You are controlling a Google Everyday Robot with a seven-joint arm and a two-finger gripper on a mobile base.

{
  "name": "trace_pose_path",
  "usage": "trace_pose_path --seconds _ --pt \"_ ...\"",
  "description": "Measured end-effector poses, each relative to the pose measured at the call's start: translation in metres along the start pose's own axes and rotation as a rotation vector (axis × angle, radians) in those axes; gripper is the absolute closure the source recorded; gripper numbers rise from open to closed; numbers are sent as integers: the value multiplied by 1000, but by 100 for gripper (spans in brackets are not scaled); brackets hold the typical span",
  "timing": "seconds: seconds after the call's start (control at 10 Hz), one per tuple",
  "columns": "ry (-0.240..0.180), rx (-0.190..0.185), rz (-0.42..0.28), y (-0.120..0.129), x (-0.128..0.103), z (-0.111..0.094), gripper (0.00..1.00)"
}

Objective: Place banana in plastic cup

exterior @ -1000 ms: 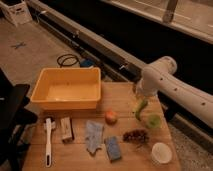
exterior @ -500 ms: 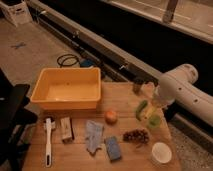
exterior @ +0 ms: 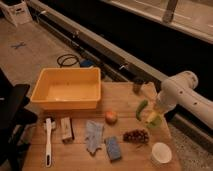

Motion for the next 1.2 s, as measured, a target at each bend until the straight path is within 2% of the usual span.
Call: trace_pose_path --seconds 0.5,0.6,0.8,1.2 --pt "-60 -19 43 14 0 22 100" --pt "-71 -18 48 15 -1 25 95" --pt "-87 -19 54 17 -3 30 78" --pt "-125 -25 53 18 -8 41 38"
